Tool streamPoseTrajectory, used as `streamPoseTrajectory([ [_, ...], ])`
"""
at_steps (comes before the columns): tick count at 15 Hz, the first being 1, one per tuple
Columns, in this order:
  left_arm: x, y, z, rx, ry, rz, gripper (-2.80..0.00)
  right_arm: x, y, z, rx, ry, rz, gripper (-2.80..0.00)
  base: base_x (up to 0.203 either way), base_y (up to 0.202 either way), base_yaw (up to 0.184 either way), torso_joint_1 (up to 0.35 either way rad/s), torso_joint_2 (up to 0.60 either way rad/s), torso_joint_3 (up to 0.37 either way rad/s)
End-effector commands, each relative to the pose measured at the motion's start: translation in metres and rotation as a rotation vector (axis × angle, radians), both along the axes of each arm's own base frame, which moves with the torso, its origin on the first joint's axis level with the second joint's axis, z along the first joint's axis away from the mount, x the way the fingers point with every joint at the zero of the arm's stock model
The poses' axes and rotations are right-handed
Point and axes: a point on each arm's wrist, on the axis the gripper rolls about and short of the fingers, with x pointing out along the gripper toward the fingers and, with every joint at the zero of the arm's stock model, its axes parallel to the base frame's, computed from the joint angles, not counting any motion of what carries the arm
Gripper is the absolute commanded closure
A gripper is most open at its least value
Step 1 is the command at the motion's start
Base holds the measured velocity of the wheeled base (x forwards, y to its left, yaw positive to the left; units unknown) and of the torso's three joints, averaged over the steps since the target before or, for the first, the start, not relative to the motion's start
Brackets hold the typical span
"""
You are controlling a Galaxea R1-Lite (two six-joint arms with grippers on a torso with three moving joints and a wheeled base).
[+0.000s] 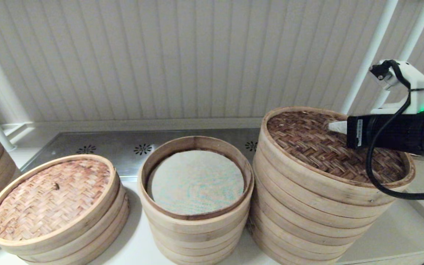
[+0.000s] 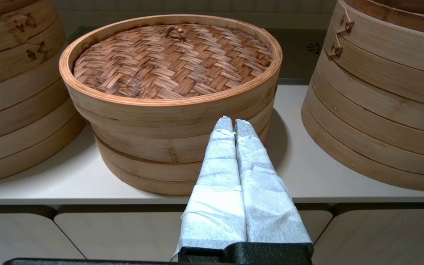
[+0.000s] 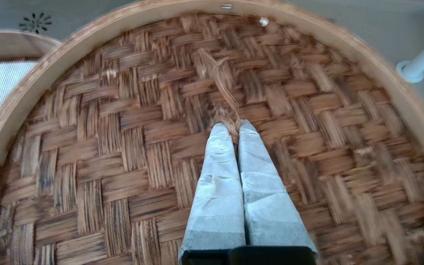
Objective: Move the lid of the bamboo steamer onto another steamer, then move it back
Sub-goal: Put the steamer
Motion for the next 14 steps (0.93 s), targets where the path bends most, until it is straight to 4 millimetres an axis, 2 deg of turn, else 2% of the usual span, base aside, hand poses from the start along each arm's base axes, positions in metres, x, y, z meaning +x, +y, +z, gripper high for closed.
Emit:
streamPoseTrajectory([
  [1,0.0,0.0,0.0,0.0,0.001,0.0,0.0,0.005,0.003,-0.008,-0.007,0.029,0.008,0.0,0.0,0.0,0.0,0.0,0.0,0.0],
  [7,0.0,0.0,0.0,0.0,-0.001,0.0,0.0,0.009,0.014,-0.021,0.0,0.023,0.039,0.0,0.0,0.0,0.0,0.0,0.0,0.0],
  [14,0.0,0.0,0.0,0.0,-0.002,0.0,0.0,0.01,0.02,-0.022,-0.002,0.029,0.064,0.0,0.0,0.0,0.0,0.0,0.0,0.0],
])
